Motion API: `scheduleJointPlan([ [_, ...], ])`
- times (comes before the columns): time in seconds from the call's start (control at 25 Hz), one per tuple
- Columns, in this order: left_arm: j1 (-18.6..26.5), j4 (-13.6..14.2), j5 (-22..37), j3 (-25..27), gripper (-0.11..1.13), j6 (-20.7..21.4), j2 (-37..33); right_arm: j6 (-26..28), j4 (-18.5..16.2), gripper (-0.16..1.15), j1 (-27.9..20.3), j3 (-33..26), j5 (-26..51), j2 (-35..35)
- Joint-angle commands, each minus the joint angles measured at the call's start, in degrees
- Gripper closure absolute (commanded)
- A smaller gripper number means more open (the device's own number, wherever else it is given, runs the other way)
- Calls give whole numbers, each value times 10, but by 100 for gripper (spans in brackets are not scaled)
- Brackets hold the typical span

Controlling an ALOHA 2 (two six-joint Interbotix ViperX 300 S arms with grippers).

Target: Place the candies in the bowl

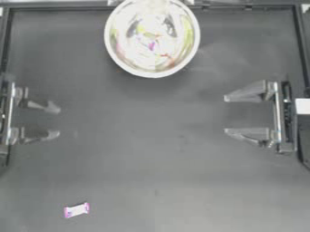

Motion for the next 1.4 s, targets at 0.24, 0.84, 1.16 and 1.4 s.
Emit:
scheduleJointPlan([
  [0.24, -43, 0, 65, -18, 13, -59, 32, -1, 6, -2, 1, -18, -12, 24],
  [0.84, -229, 218, 63, -80, 11, -329, 220, 1, 6, -2, -5, -18, -22, 31],
  [1.16, -290, 268, 79, -122, 11, -436, 301, 1, 6, -2, -5, -18, -25, 31],
  [1.4, -321, 265, 97, -163, 11, -474, 373, 0, 4, -2, -5, -17, -27, 31],
])
